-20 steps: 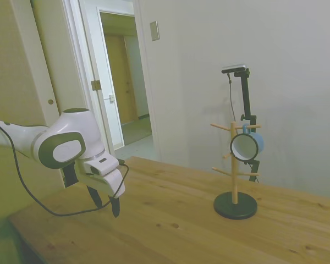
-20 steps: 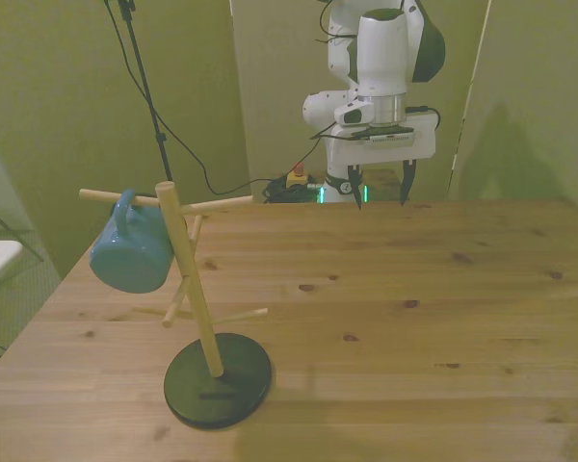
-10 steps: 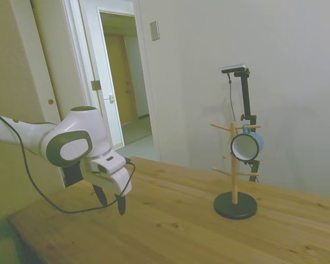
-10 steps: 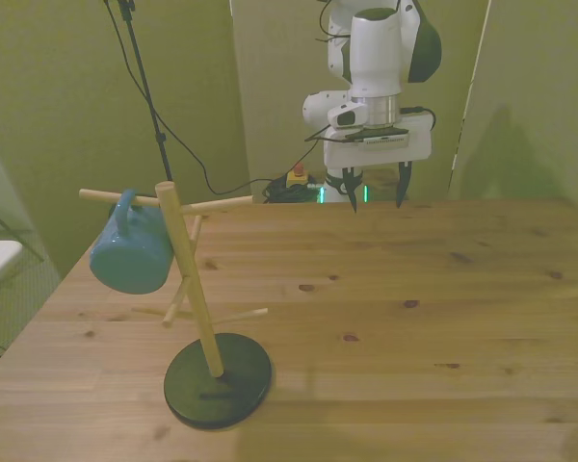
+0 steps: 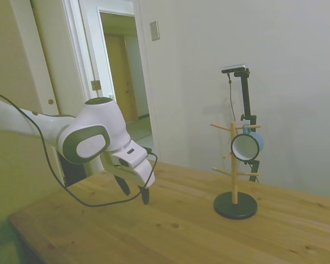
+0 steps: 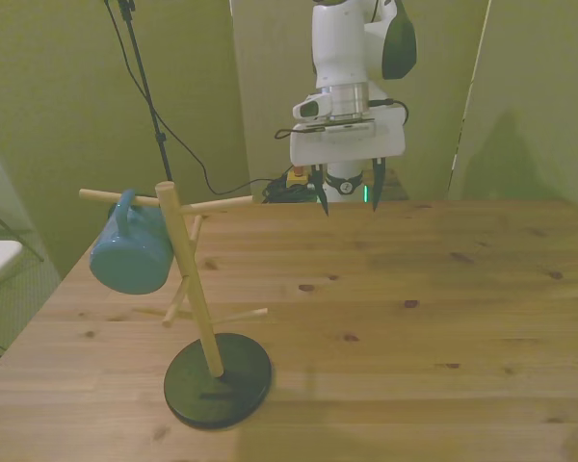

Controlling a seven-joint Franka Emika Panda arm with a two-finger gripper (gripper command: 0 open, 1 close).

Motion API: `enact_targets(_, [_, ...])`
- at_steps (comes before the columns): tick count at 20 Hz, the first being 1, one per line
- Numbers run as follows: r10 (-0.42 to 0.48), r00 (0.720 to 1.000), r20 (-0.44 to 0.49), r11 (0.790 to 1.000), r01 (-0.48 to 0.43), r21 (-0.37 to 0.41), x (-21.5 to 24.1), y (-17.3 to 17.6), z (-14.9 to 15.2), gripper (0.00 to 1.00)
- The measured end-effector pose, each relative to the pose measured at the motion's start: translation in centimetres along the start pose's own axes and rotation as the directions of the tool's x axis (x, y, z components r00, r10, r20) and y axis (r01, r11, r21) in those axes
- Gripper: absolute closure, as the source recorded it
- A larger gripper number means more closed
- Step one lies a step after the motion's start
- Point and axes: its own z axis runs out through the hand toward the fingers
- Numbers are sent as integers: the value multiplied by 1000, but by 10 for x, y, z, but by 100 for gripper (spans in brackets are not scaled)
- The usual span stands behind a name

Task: Unload the mug

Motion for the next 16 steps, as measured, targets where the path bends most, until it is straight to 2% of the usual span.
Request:
enact_targets(9, [78, 982, -171, 983, -47, 178, 54, 23, -16, 0])
enact_targets(13, [160, 954, -252, 961, -93, 261, 84, 46, -26, 0])
enact_targets(16, [232, 920, -316, 938, -126, 324, 103, 63, -33, 0])
